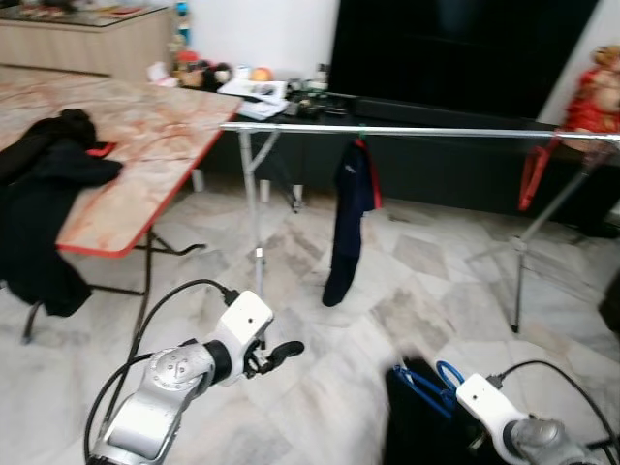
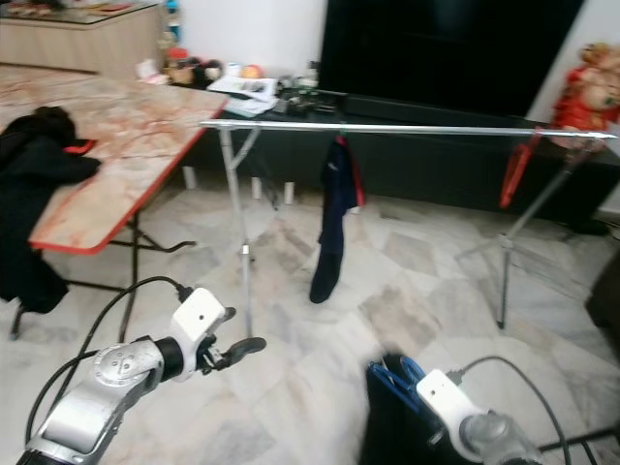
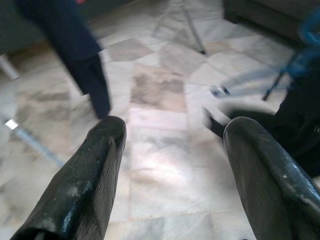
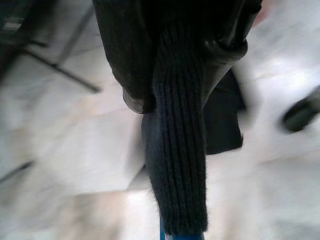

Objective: Hang hanger

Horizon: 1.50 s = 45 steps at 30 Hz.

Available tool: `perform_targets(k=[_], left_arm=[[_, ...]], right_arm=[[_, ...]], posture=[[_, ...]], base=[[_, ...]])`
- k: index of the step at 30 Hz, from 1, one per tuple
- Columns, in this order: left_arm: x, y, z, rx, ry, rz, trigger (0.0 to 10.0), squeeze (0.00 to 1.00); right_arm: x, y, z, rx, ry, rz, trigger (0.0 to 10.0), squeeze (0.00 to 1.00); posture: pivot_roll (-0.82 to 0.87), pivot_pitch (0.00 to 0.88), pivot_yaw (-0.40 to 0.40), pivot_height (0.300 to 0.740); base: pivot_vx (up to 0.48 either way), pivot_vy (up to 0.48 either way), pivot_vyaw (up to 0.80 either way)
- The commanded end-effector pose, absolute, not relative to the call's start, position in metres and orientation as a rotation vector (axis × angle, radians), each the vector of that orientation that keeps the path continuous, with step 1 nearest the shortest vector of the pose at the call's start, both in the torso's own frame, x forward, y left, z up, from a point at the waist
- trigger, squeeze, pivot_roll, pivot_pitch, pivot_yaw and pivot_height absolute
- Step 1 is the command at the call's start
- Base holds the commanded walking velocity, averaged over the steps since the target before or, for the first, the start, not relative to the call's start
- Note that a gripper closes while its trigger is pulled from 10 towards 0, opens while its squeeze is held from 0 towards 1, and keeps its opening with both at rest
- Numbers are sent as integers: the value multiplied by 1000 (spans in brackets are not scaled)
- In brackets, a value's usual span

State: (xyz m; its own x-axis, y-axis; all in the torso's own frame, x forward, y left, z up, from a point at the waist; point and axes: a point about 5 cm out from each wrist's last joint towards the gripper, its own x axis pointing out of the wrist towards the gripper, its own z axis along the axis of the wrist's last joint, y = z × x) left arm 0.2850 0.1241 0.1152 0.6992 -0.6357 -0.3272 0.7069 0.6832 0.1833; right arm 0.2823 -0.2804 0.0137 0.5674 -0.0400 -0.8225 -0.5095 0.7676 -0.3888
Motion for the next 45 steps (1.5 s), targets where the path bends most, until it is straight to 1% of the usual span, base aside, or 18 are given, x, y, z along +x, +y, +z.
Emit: perform_targets(k=[1,3,5,7,9,14,15,16,20,22,25,28,30,35,37,39,42,45], left_arm=[[286,123,114,309,256,-768,10000,0],[285,120,111,311,271,-762,10000,0],[284,120,109,310,282,-754,10000,0],[281,118,102,297,312,-732,10000,0],[280,117,100,295,320,-728,10000,0],[276,110,93,274,353,-734,10000,0],[276,110,93,274,353,-734,10000,0],[276,106,92,261,368,-737,10000,0],[274,97,85,249,424,-742,10000,0],[276,94,82,243,431,-719,10000,0],[287,90,78,189,443,-585,10000,0],[292,88,75,172,463,-526,10000,0],[295,84,74,184,462,-521,10000,0],[309,57,76,195,423,-539,10000,0],[310,55,76,205,418,-536,10000,0],[314,47,75,241,407,-528,10000,0],[315,34,72,235,406,-527,10000,0],[315,28,71,225,397,-507,10000,0]], right_arm=[[306,-276,37,-710,820,291,0,0],[330,-258,60,-770,720,339,0,0],[338,-249,67,-807,686,379,0,0],[350,-232,79,-838,628,449,0,0],[352,-228,82,-843,616,465,0,0],[359,-201,92,-909,558,643,0,0],[359,-201,92,-909,558,643,0,0],[362,-193,97,-932,532,682,0,0],[370,-180,111,-981,473,710,0,0],[373,-174,116,-958,453,727,0,0],[377,-161,127,-956,403,766,0,0],[379,-155,135,-961,368,773,0,0],[381,-152,139,-961,353,778,0,0],[382,-140,149,-929,302,810,0,0],[382,-139,150,-927,299,809,0,0],[382,-136,153,-927,289,810,0,0],[380,-130,154,-921,274,832,0,0],[379,-126,154,-917,264,842,0,0]], posture=[[43,0,-104,740],[57,0,-110,740],[62,0,-113,740],[66,0,-118,740],[66,0,-118,740],[63,0,-125,740],[63,0,-125,740],[63,0,-126,740],[65,0,-130,740],[68,0,-131,740],[66,0,-132,740],[68,0,-134,740],[69,0,-136,740],[63,0,-133,740],[60,0,-132,740],[54,0,-130,740],[56,0,-130,740],[53,0,-128,740]], base=[[0,0,0],[0,0,0],[0,0,0],[0,0,0],[0,0,0],[0,0,0],[0,0,0],[0,0,0],[0,0,0],[0,0,0],[0,0,0],[0,0,0],[0,0,0],[0,0,0],[0,0,0],[0,0,0],[0,0,0],[0,0,0]])
